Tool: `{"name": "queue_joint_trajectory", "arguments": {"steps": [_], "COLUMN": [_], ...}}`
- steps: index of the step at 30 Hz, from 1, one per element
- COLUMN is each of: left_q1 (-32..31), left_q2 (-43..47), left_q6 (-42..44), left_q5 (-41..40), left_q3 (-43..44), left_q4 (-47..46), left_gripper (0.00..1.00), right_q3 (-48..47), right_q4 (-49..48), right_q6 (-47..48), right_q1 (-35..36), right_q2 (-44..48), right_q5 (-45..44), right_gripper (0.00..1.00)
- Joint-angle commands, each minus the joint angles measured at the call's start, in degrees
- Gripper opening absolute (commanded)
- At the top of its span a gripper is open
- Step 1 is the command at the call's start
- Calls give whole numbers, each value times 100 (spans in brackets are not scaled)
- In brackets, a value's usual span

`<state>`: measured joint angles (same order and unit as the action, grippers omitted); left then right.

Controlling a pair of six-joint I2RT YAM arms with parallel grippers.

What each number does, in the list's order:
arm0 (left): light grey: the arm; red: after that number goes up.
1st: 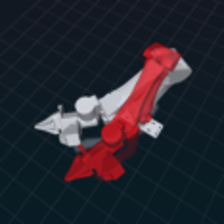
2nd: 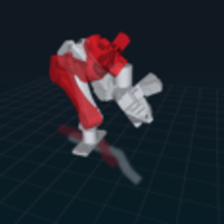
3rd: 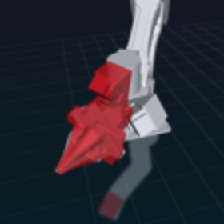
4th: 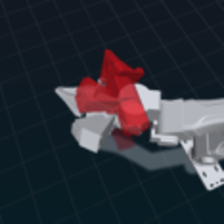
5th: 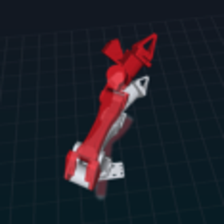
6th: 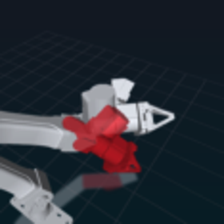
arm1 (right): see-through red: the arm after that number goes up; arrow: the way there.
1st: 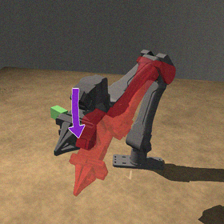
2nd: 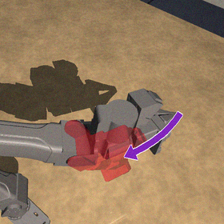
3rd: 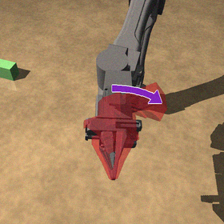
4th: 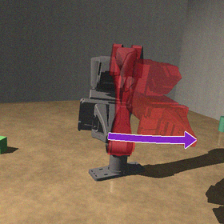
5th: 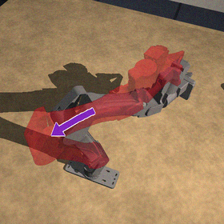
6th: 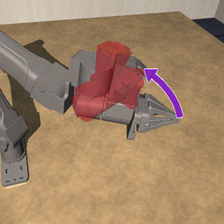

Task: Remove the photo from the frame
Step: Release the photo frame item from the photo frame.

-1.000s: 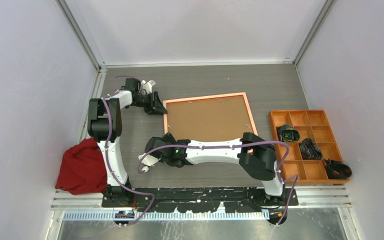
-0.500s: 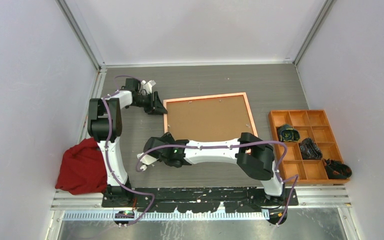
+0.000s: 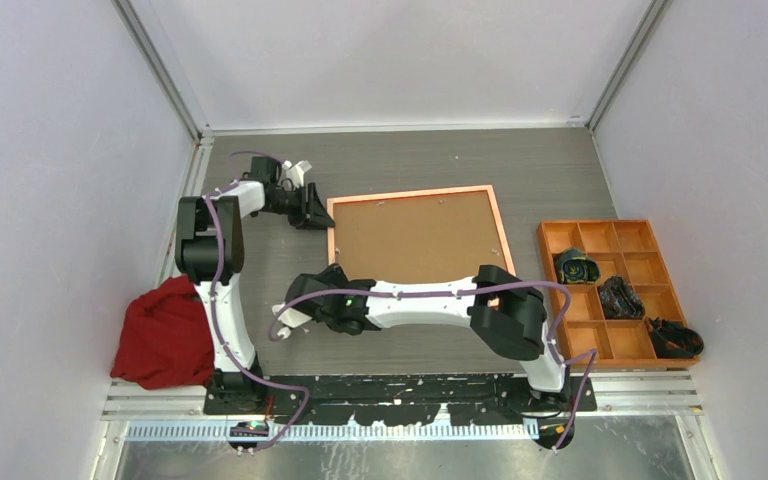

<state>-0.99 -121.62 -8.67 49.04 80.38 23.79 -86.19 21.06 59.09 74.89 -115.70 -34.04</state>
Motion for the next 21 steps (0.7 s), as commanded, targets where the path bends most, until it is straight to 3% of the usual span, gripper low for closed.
{"name": "queue_joint_trajectory", "arguments": {"steps": [1, 16, 21], "left_q1": [20, -155, -218], "left_q2": [-149, -135, -125], "left_q6": [41, -5, -30], "left_q5": [-84, -818, -1074], "left_q3": [48, 165, 195], "left_q4": [141, 377, 439], "left_gripper": [41, 34, 27], "right_q3": [-319, -581, -606], "right_q4": [-115, 147, 110], "right_q6": [-240, -934, -1013], "right_q1": [-23, -89, -129], "right_q2": [-108, -63, -47], "right_q5": [-191, -125, -117], "right_gripper": [1, 1, 1]}}
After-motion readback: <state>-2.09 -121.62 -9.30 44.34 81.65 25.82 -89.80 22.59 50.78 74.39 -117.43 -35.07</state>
